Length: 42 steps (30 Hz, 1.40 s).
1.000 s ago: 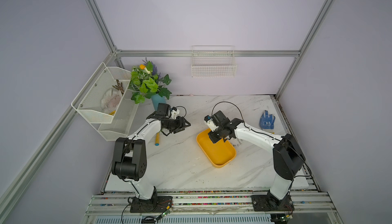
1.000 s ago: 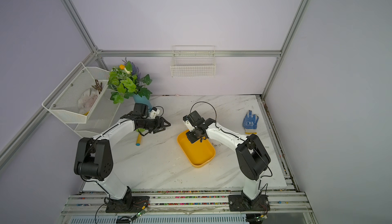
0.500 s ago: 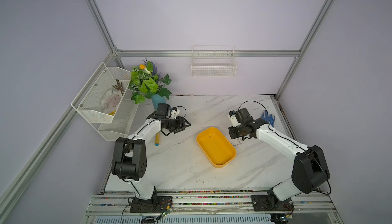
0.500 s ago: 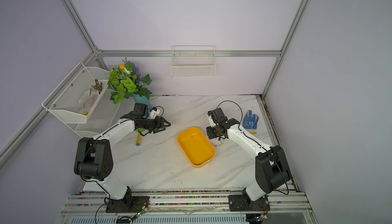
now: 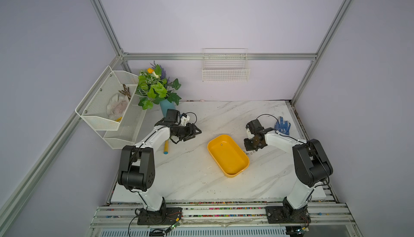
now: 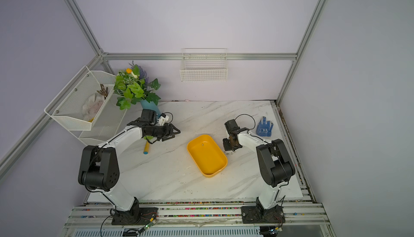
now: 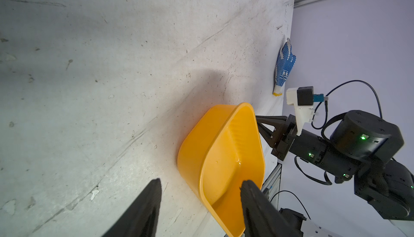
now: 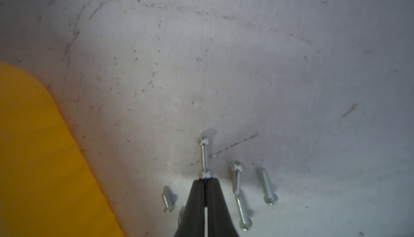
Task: Take out the screws from the storage box
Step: Place the screw at the center of the board.
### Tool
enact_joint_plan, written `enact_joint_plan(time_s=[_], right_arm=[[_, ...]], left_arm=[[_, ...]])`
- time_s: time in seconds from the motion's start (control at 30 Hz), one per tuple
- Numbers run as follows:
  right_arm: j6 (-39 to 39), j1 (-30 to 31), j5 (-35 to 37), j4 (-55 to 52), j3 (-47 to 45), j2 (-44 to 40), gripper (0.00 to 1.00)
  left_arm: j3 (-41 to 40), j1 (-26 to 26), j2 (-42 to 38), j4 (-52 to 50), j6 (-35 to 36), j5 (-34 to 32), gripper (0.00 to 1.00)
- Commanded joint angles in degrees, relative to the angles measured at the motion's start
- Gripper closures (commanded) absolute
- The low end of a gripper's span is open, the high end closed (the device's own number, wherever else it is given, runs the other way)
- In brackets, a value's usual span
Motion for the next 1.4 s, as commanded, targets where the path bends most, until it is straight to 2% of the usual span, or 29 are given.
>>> enact_joint_plan(time_s=[0.0, 0.4, 0.73, 1.13, 1.2, 1.33, 1.37], right_arm=[[1.77, -0.26, 0.14, 3.89, -0.08, -0.32, 1.0], [1.16, -0.25, 2.33, 3.2, -0.08, 3.45, 1.0], [2.71, -0.26, 1.93, 5.19, -1.48, -1.42, 1.0], [5.05, -0.28, 1.73, 2.45, -0.99, 0.61, 1.0], [5.16, -0.33, 1.77, 2.92, -1.39, 0.11, 0.95], [4.93, -0.3, 2.53, 2.23, -1.26, -0.39, 0.78], [4.94, -0.33, 2.55, 1.96, -1.22, -0.41, 0.77]], left_arm=[[-0.32, 0.32, -1.36, -1.29, 1.49, 0.37, 0.39], [-0.46, 0.32, -1.36, -0.67, 0.7, 0.55, 0.39], [-0.13, 0.32, -1.1, -0.86, 0.71, 0.55, 0.39], [0.27, 0.32, -1.36, -1.2, 0.94, 0.58, 0.38], [0.17, 0.27, -1.28, -1.29, 1.01, 0.56, 0.38], [0.38, 0.32, -1.25, -1.3, 0.97, 0.62, 0.38], [0.42, 0.32, -1.29, -1.29, 0.97, 0.58, 0.38]])
